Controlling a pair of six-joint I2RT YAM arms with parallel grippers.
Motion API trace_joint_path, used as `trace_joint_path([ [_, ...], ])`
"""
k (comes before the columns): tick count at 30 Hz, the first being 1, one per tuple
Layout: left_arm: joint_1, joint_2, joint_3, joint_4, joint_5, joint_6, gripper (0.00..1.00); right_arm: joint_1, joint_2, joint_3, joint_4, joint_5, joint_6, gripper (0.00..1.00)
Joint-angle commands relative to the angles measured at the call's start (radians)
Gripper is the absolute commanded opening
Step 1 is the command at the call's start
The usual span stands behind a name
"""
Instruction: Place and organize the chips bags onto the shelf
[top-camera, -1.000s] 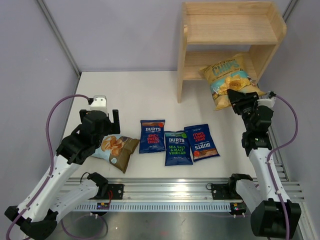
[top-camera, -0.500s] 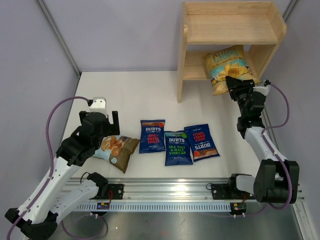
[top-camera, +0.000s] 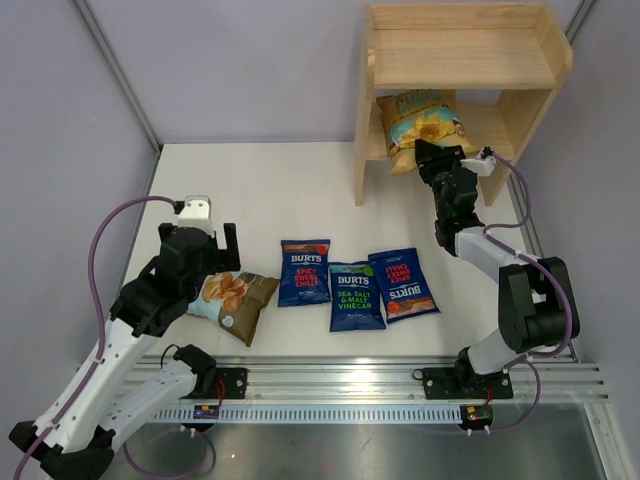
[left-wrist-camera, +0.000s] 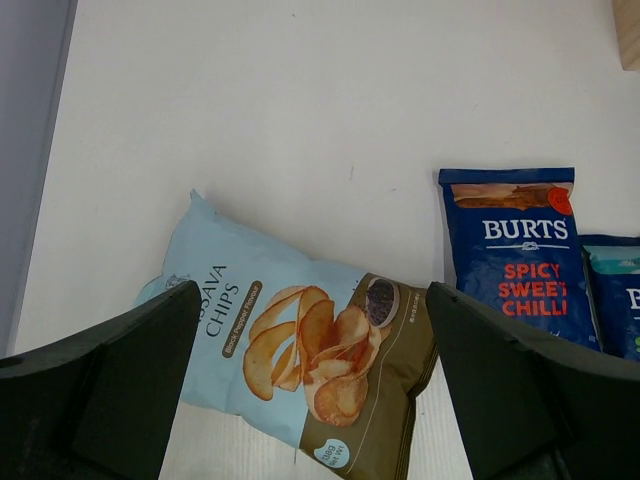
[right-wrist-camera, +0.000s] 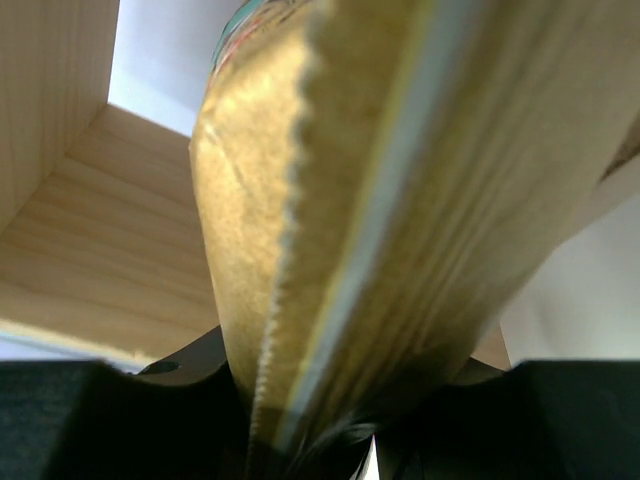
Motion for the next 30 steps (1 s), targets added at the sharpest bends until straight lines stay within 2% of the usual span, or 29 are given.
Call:
trace_joint_path([
  [1,0.005,-0.011,-0.009,0.054,0.029,0.016,0.99,0.031,0.053,0.083,0.132,0.146,-0.033,0.37],
  [6,0.008,-0.006,-0.009,0.060,0.037,0.019,0.99,0.080,0.139,0.152,0.100,0.203,-0.013,0.38],
  [14,0.012,-0.008,-0.011,0.064,0.048,0.022,0.99,0.152,0.229,0.227,0.088,0.170,0.020,0.38],
  [18,0.013,-0.015,-0.014,0.064,0.052,0.020,0.99,0.160,0.242,0.233,0.077,0.173,0.030,0.42],
  [21,0.013,-0.020,-0.017,0.067,0.057,0.020,0.99,0.161,0.242,0.239,0.053,0.156,0.033,0.48],
  [23,0.013,-0.017,-0.016,0.066,0.059,0.022,0.99,0.160,0.230,0.246,0.002,0.136,0.031,0.56],
  [30,0.013,-0.018,-0.017,0.066,0.065,0.023,0.99,0.147,0.144,0.284,-0.303,0.127,-0.019,0.76],
])
